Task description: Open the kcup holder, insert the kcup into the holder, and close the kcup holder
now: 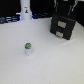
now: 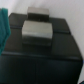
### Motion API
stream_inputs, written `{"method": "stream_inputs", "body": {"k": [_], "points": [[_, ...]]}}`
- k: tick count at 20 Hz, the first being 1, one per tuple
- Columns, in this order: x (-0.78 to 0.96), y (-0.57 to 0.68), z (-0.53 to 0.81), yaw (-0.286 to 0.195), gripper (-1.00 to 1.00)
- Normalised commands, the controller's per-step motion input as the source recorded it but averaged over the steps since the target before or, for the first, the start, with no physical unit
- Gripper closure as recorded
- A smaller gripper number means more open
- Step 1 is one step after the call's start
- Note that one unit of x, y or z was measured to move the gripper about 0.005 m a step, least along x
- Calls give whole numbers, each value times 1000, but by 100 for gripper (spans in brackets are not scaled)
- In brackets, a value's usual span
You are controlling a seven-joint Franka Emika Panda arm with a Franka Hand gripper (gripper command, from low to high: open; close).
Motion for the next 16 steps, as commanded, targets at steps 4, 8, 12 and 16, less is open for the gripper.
{"method": "stream_inputs", "body": {"k": [4, 8, 12, 16], "points": [[-240, 470, -323, -148, -100], [-202, 296, -412, -110, -100], [-127, 178, -414, -54, -100], [-133, 155, -382, -16, -100]]}}
